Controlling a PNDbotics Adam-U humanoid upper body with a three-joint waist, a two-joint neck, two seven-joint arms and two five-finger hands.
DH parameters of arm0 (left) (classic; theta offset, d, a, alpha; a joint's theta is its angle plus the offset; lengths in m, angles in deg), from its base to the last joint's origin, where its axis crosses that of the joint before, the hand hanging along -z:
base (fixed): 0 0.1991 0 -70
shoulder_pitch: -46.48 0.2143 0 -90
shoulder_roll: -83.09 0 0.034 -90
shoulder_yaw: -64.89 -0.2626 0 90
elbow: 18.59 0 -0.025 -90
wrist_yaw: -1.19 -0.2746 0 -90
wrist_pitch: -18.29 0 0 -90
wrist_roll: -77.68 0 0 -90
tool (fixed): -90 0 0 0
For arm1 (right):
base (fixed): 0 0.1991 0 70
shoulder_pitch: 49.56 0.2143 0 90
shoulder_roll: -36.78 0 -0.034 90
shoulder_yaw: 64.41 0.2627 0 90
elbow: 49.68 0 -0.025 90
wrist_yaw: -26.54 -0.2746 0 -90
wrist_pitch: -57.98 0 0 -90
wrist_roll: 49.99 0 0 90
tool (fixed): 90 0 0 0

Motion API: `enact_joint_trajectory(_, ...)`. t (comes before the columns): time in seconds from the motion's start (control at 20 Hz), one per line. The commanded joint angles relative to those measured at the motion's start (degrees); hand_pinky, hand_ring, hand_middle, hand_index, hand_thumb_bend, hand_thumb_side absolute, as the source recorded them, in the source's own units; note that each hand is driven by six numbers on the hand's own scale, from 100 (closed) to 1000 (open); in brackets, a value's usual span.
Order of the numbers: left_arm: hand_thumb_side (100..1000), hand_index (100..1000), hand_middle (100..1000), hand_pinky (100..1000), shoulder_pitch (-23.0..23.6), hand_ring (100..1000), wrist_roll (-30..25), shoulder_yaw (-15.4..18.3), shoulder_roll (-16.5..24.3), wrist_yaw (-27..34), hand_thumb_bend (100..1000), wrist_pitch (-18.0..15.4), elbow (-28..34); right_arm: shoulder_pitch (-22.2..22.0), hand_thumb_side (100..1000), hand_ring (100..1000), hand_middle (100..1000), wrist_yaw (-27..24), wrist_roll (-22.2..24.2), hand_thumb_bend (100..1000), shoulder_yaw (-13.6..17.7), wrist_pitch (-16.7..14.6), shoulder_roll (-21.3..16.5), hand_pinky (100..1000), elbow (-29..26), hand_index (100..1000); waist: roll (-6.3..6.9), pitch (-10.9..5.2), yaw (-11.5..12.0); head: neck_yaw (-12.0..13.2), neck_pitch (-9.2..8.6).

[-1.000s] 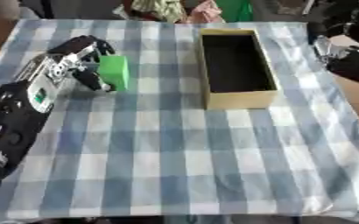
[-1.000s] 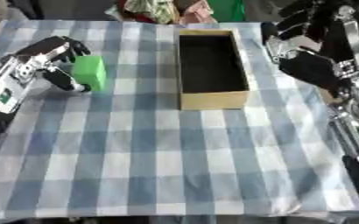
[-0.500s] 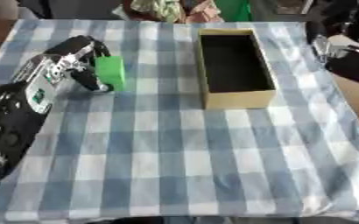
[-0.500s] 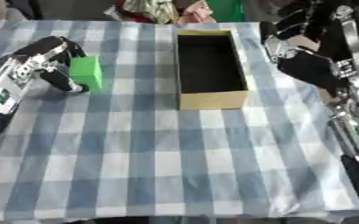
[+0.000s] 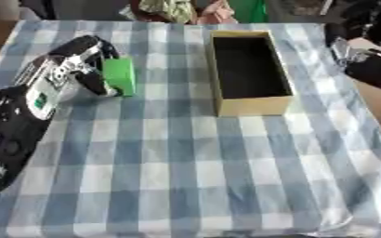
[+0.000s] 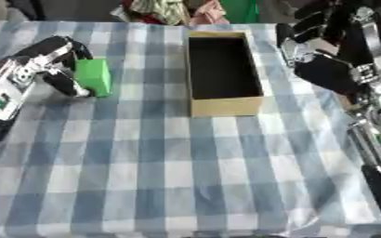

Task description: Pick up objects on the table and place them in the box.

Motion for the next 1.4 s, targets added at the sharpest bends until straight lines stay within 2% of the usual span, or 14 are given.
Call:
enact_joint_trajectory(0.05, 100, 601, 371, 614, -2.2, 520, 0.1, -0.4, 1.9, 1.3, 533, 0.4, 3.8, 0.6, 100, 579, 573, -0.3, 0.3, 271, 0.3, -0.1, -0.9, 552, -0.6, 763, -0.04, -1.11, 0.0, -0.1, 0.34)
enact_joint_trajectory(0.3, 100, 605, 373, 612, -4.7, 520, 0.4, -1.3, 0.7, 2.2, 529, 0.9, 6.9, 0.8, 100, 578, 571, -0.5, 0.9, 271, -0.2, -0.1, -0.8, 552, -1.1, 763, -0.04, -1.41, -0.6, 0.5, 0.38)
enact_joint_trajectory(0.5, 100, 612, 379, 610, -6.8, 519, 1.0, -1.7, -2.1, 2.1, 524, 0.7, 7.3, 1.4, 100, 577, 569, -0.9, 1.9, 271, -0.8, -0.1, -0.5, 553, -1.8, 763, 0.02, -1.43, -1.6, 1.4, 0.19)
enact_joint_trajectory(0.75, 100, 621, 385, 606, -8.9, 520, 2.2, -2.1, -6.8, 1.1, 518, -0.4, 6.1, 3.1, 100, 575, 566, -1.2, 3.4, 271, -1.6, -0.6, 0.1, 555, -3.2, 761, 0.12, -1.06, -4.1, 2.9, -0.43)
enact_joint_trajectory(1.1, 100, 646, 414, 606, -10.4, 526, 4.2, -2.2, -11.6, -1.9, 528, -3.3, 2.6, 6.2, 100, 573, 563, -1.4, 6.2, 272, -2.8, -3.5, 1.3, 557, -3.3, 759, 0.44, 0.04, -8.0, 4.5, -1.79)
enact_joint_trajectory(1.3, 100, 688, 469, 605, -9.9, 538, 5.7, -1.6, -13.9, -3.8, 539, -4.3, 0.2, 6.9, 100, 572, 562, -1.7, 6.9, 274, -3.0, -4.3, 1.9, 556, -3.3, 757, 0.63, 0.82, -9.7, 4.9, -2.41)
enact_joint_trajectory(1.4, 100, 720, 537, 623, -9.5, 575, 6.1, -1.8, -14.7, -4.9, 564, -5.0, -0.8, 7.0, 100, 571, 561, -1.8, 7.0, 275, -3.1, -4.3, 2.1, 556, -3.3, 756, 0.72, 1.10, -10.2, 5.0, -2.53)
